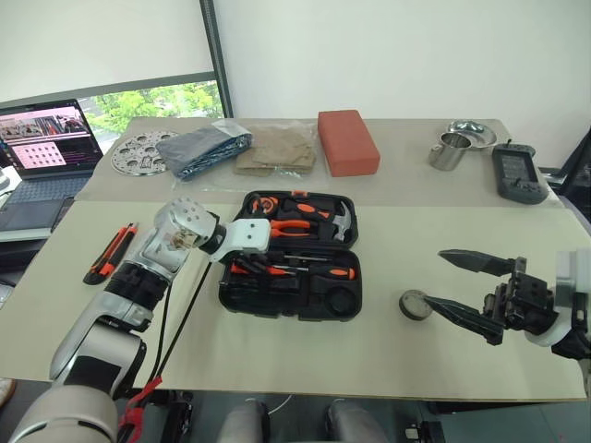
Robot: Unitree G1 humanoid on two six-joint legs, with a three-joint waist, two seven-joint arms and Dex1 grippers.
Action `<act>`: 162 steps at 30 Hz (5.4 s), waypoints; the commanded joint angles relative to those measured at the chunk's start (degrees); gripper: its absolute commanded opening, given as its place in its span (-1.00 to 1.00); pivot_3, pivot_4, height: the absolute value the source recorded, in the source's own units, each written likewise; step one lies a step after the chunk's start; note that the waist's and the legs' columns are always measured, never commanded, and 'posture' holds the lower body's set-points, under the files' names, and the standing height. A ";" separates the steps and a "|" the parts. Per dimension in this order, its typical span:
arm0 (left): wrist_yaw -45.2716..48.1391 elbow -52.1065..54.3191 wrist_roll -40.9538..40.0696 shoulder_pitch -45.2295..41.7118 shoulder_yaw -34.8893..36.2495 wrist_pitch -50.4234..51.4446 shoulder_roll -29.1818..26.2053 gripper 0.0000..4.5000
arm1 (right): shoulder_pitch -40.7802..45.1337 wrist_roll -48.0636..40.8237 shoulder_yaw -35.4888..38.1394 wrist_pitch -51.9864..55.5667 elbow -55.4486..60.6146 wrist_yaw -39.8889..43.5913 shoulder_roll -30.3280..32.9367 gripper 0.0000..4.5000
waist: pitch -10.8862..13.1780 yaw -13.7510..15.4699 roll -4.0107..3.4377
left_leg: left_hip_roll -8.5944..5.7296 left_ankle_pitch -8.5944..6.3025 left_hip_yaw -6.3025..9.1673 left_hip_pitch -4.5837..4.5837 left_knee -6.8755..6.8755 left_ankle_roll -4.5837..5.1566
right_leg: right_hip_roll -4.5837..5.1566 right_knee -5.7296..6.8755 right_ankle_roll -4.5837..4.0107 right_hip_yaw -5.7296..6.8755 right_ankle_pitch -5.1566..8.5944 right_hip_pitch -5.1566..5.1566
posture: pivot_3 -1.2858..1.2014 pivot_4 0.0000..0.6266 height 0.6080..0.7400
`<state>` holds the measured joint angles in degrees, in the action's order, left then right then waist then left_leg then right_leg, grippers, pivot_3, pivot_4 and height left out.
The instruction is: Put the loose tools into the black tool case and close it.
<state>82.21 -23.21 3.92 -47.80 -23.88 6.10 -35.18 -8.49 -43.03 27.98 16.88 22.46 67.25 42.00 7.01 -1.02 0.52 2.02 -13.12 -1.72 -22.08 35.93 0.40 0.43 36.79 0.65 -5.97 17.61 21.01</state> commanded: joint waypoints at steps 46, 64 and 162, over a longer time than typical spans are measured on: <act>-1.61 -6.49 2.30 4.43 -1.15 0.00 4.83 0.11 | 0.04 -0.86 1.07 -2.21 0.48 0.52 0.21 1.00 | -0.19 -0.21 -0.23 | -0.07 0.00 0.09 0.26 0.13 0.00 | 0.01 0.04 0.36 -0.18 0.21 -0.76 | 0.03 -0.52 1.00; -0.55 4.42 -8.53 3.43 9.53 9.68 2.79 0.96 | 1.58 -0.21 0.24 -2.27 -0.69 1.08 0.30 1.00 | -0.17 -0.24 -0.24 | -0.21 0.01 0.22 0.09 0.37 0.04 | -0.14 0.04 0.71 -0.79 0.30 -0.56 | 0.03 -0.52 1.00; -8.58 -19.13 -11.38 -4.16 26.54 -0.13 -8.79 -0.22 | 9.91 -1.85 -7.07 -2.61 -5.73 2.84 -2.17 1.00 | -0.02 -0.05 0.06 | -0.12 0.01 0.23 0.05 0.02 0.04 | -0.07 0.20 0.27 -0.60 0.05 -0.13 | 0.03 -0.52 1.00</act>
<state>72.86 -44.74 -6.55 -49.79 2.51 5.84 -43.69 1.33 -43.60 18.89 14.28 14.31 71.00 39.29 6.99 -1.07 0.58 1.91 -13.10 -1.48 -22.03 35.95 0.44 0.36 36.99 0.92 -6.58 17.66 20.88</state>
